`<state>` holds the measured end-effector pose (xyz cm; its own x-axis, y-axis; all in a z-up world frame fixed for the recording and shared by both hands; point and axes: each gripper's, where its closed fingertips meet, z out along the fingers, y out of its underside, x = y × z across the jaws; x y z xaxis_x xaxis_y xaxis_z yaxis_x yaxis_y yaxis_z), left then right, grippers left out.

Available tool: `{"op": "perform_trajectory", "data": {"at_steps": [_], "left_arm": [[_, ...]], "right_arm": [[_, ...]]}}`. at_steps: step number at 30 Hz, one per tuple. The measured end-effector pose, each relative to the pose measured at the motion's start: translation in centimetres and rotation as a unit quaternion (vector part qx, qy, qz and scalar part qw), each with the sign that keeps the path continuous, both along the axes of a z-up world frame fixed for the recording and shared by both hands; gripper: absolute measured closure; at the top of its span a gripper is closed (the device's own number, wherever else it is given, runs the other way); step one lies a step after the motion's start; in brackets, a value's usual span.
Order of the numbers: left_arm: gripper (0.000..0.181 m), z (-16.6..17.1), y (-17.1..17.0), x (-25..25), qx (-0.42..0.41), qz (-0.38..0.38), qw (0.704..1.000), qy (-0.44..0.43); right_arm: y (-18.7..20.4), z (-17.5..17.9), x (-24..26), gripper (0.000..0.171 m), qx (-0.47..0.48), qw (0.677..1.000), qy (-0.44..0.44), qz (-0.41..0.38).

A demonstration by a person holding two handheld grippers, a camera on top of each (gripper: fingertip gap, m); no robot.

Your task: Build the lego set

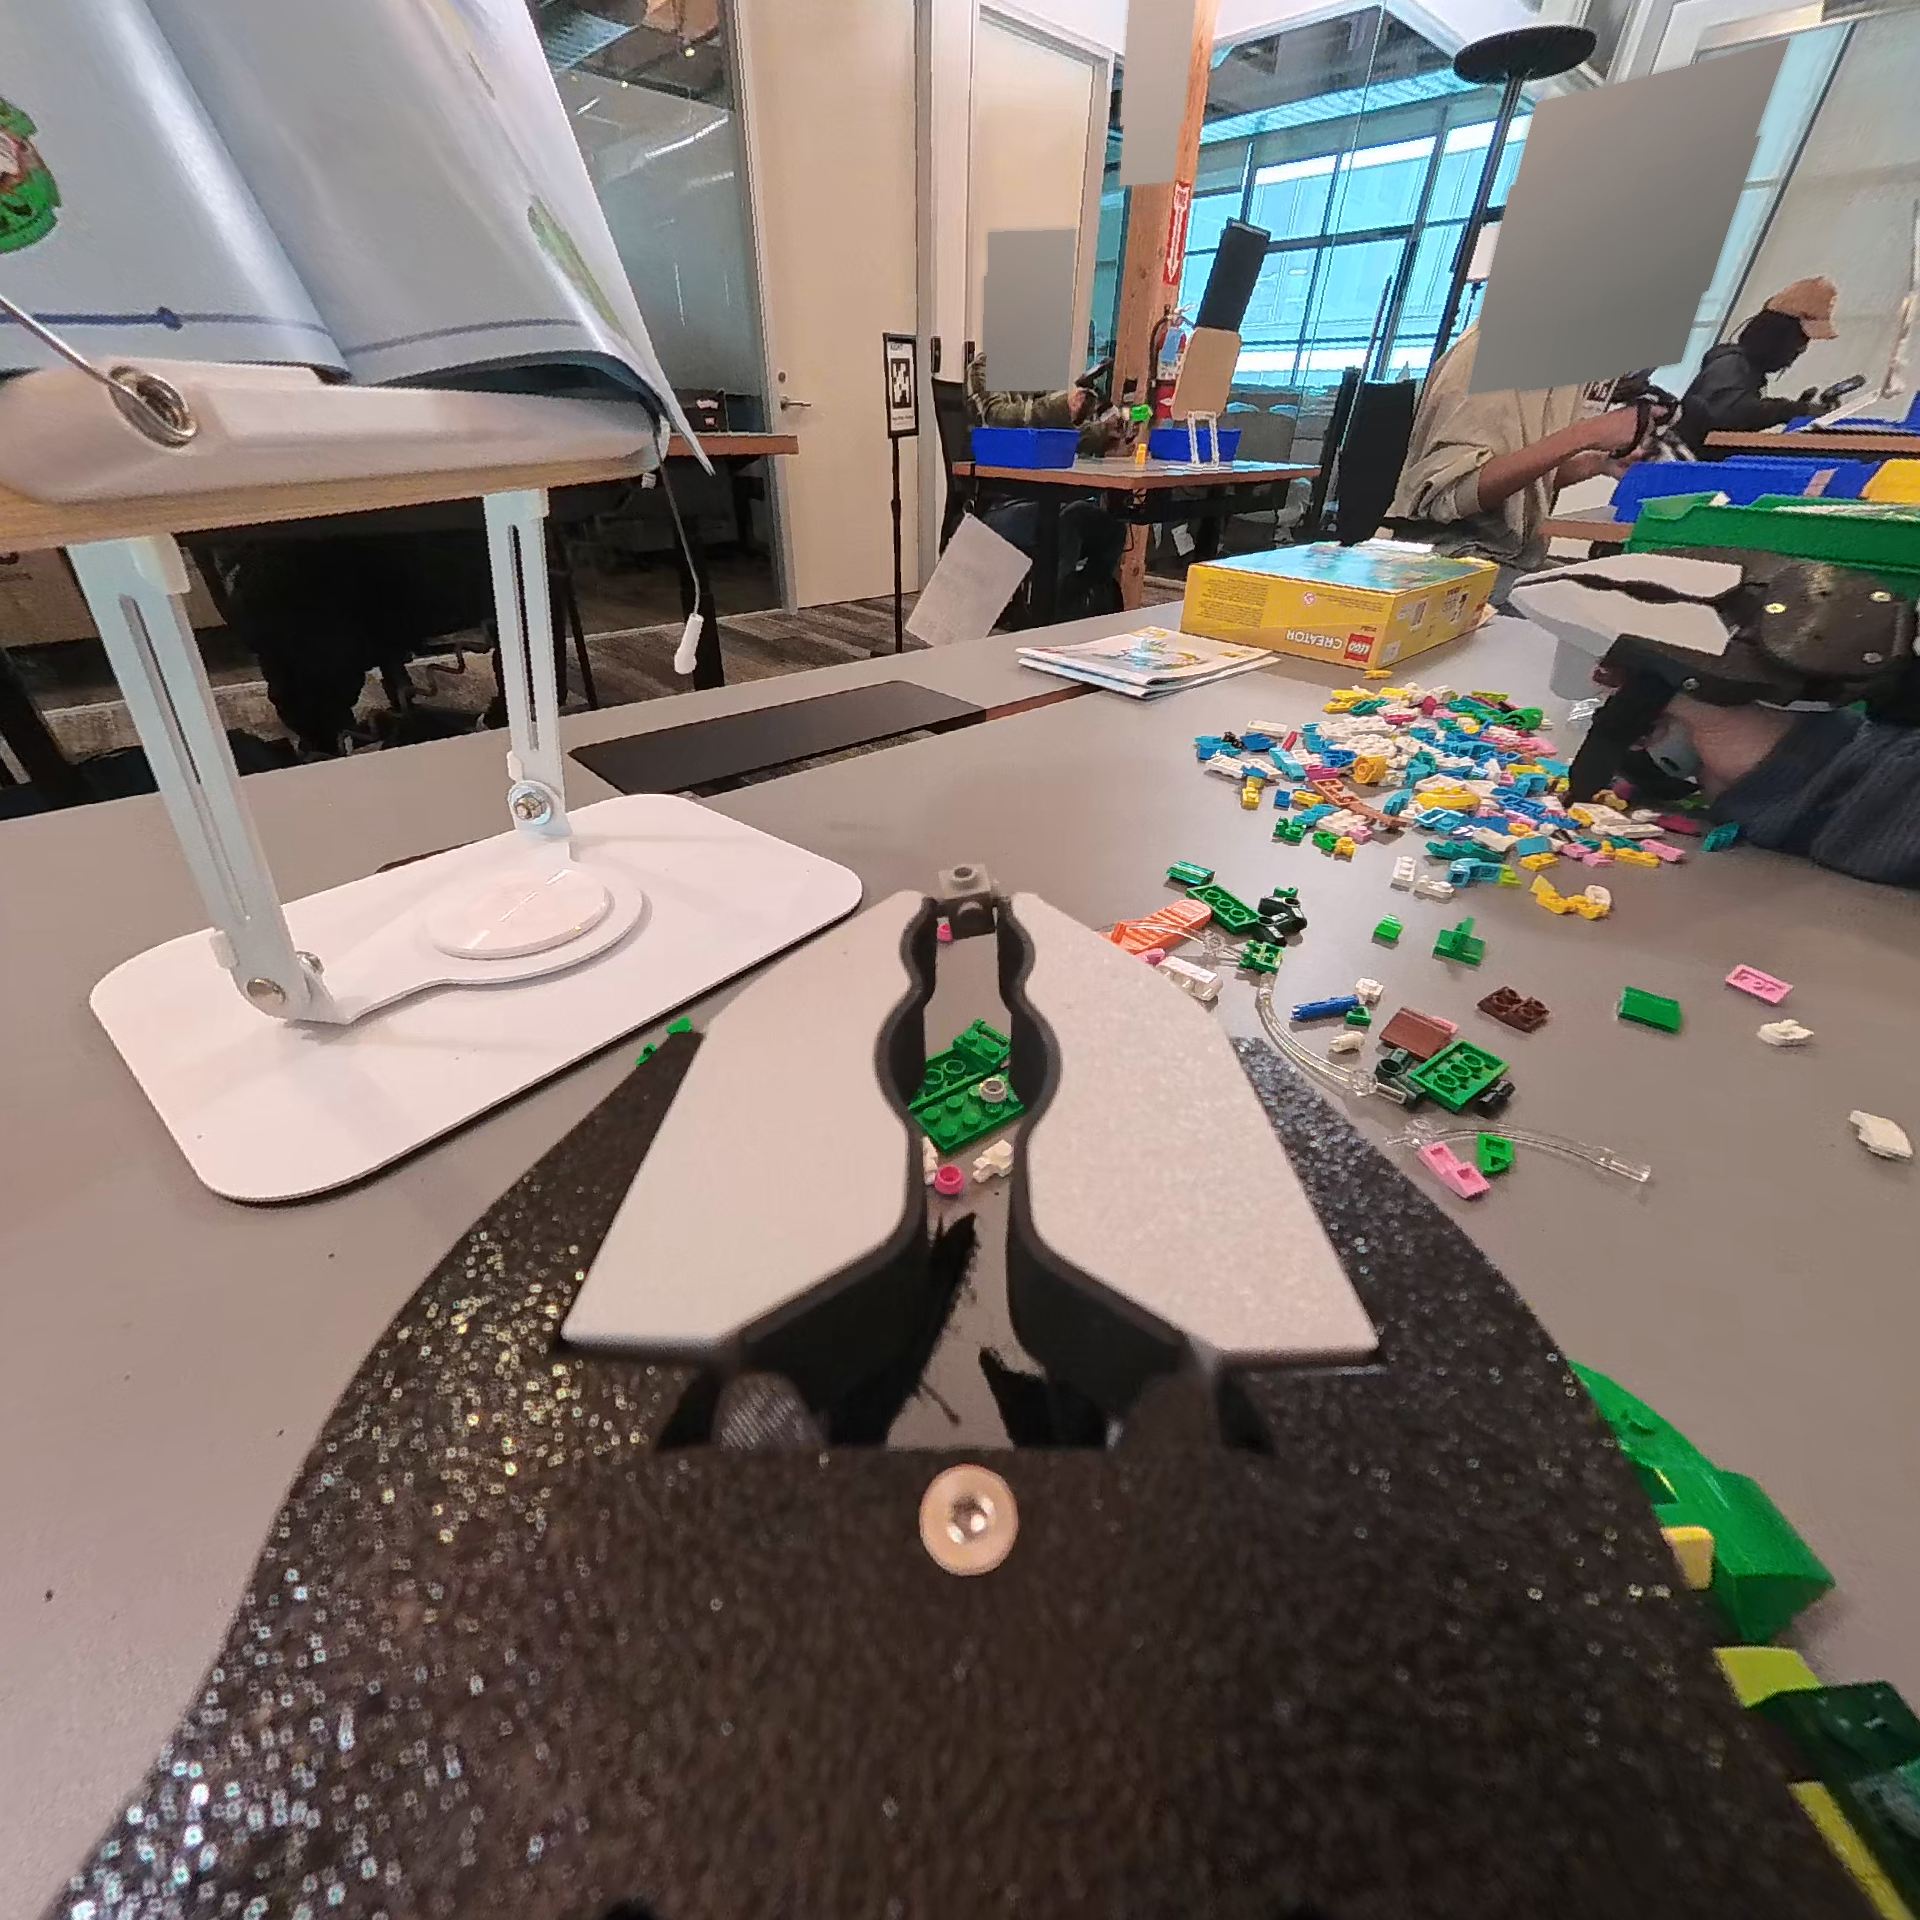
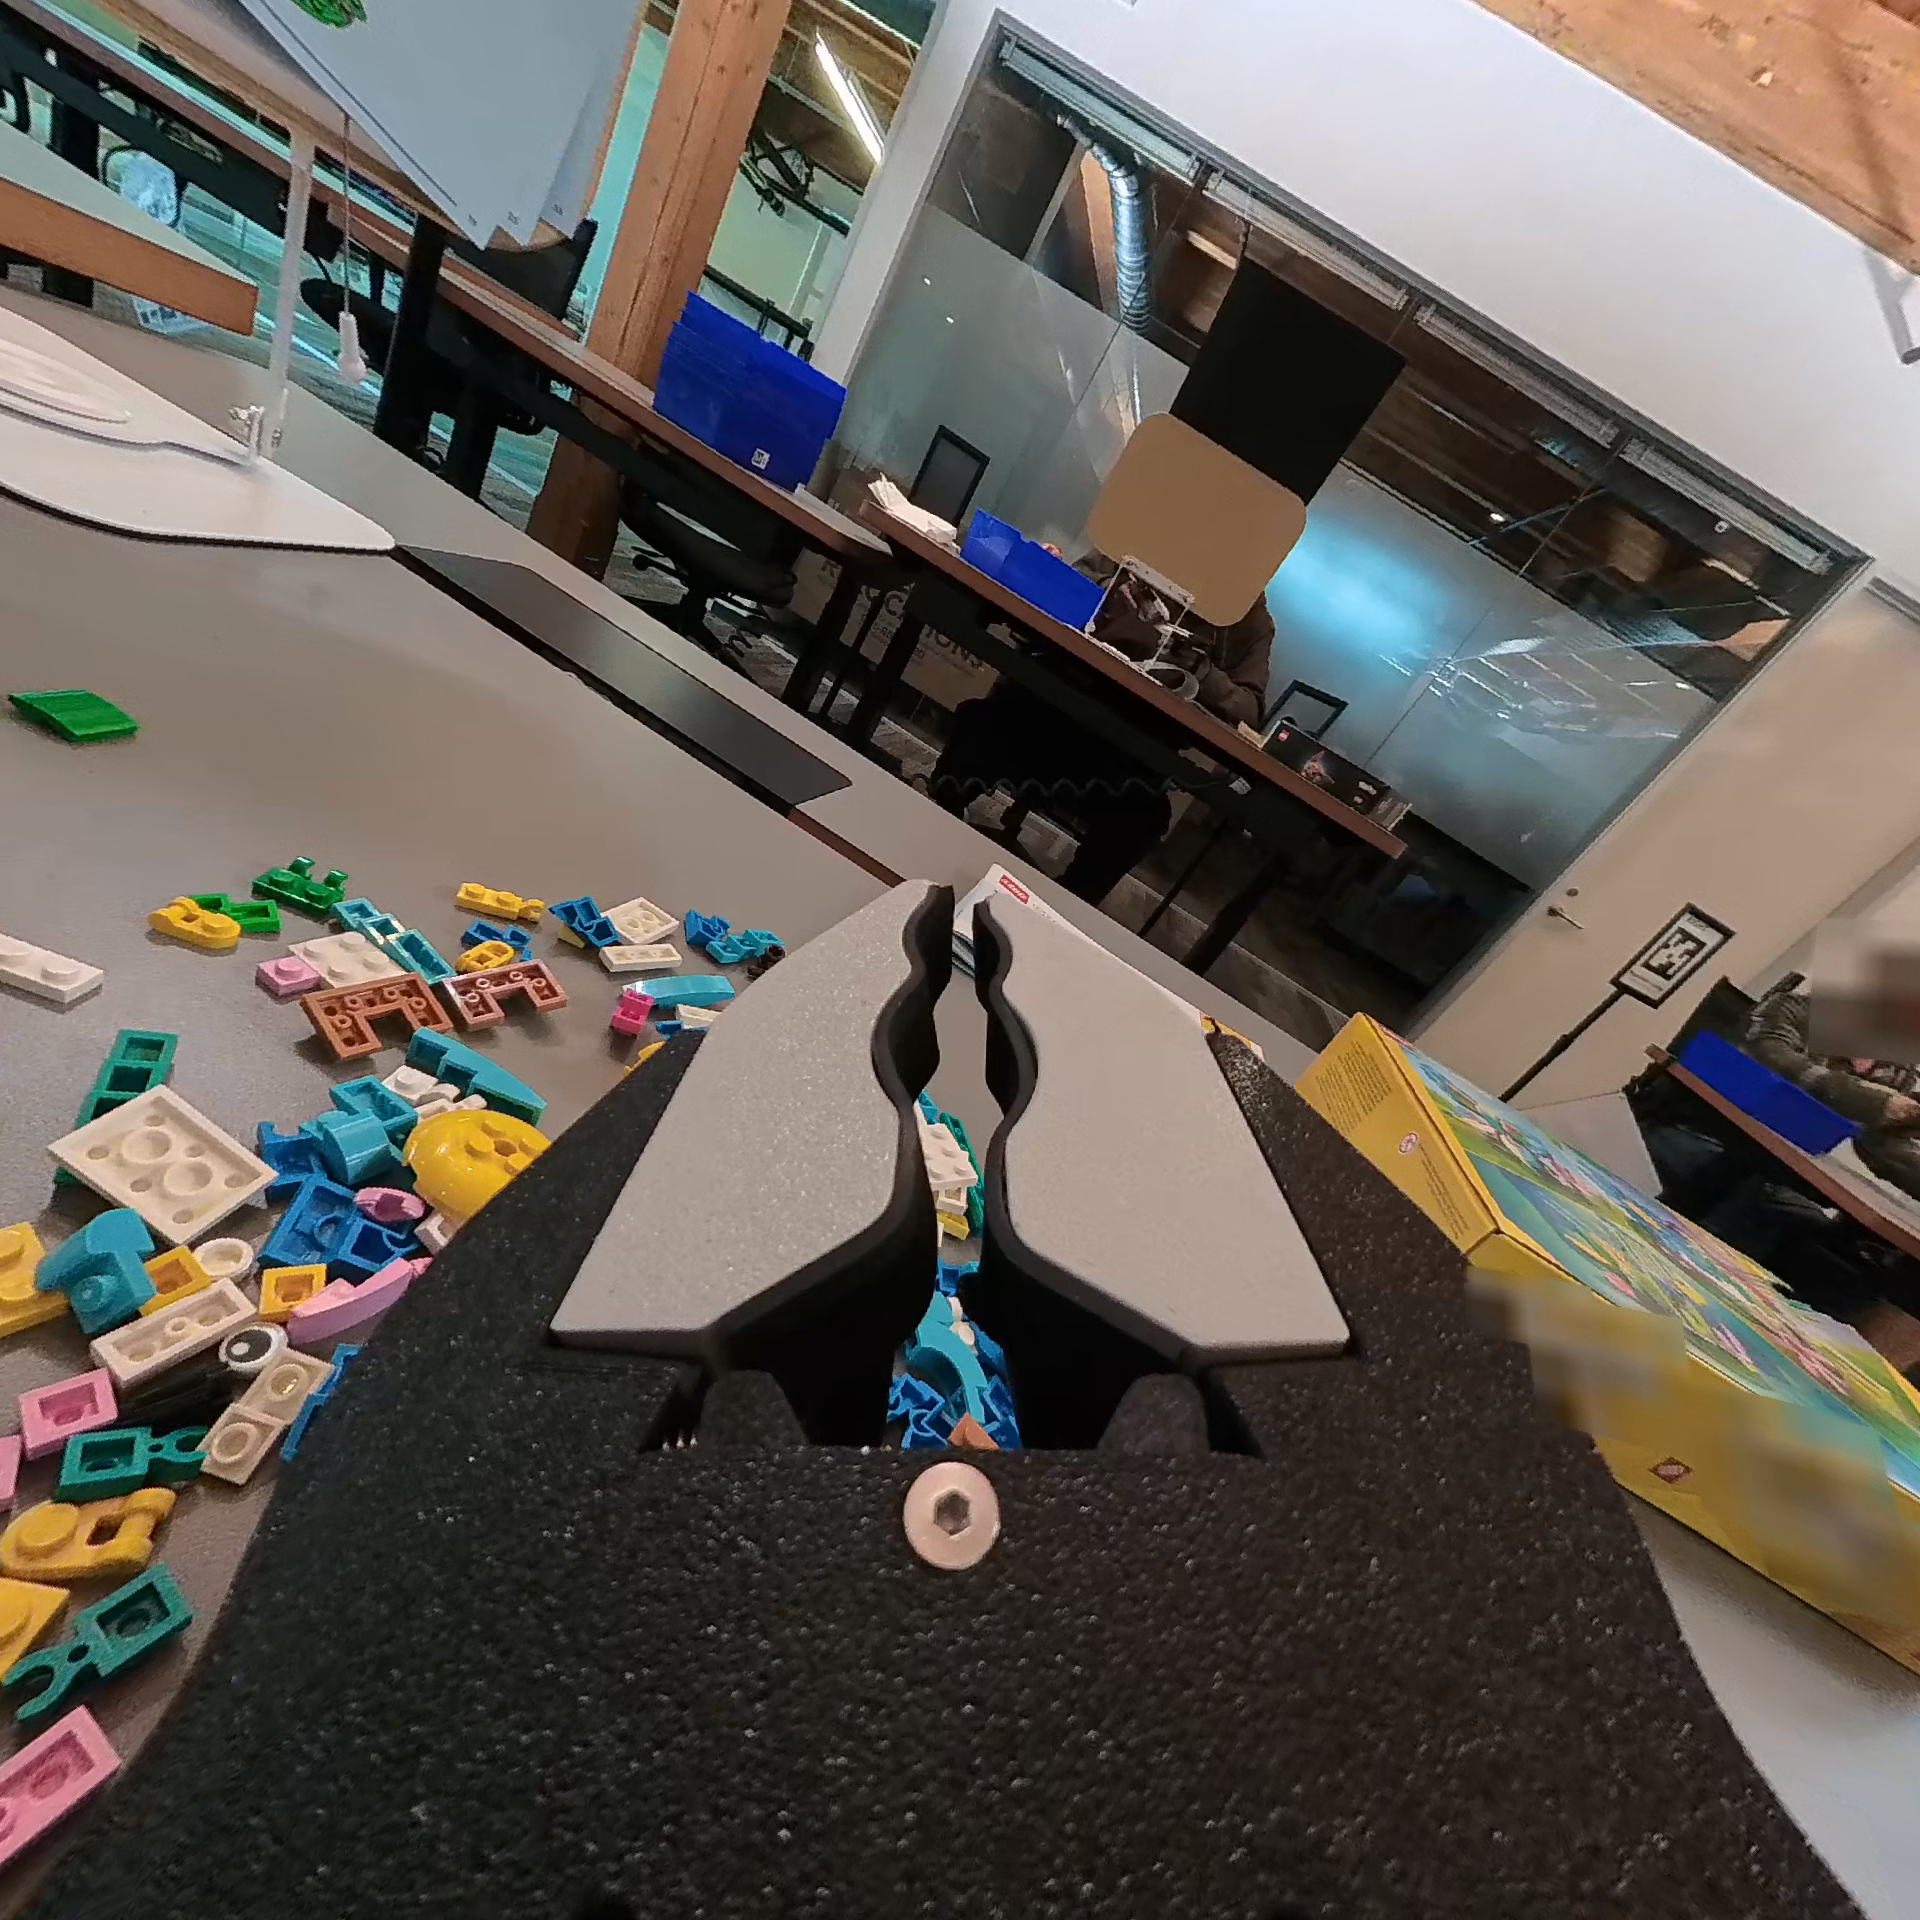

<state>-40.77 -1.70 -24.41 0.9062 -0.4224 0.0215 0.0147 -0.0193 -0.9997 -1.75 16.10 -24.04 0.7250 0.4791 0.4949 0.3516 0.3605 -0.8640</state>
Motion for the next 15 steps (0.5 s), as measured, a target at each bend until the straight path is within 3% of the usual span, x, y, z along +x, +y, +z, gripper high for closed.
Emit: {"op": "perform_trajectory", "data": {"at_steps": [9, 15], "left_arm": [[0.171, 0.0, 0.0, 0.0, 0.0, -0.001, 1.0, 0.0], [0.171, 0.0, 0.0, 0.0, -0.001, -0.001, 1.0, -0.003]], "right_arm": [[0.0, 0.8, 0.7, 0.168, 0.0, 1.0, 0.022, -0.01], [1.2, 3.0, 5.5, 0.171, 0.031, 0.994, 0.029, -0.101]]}}
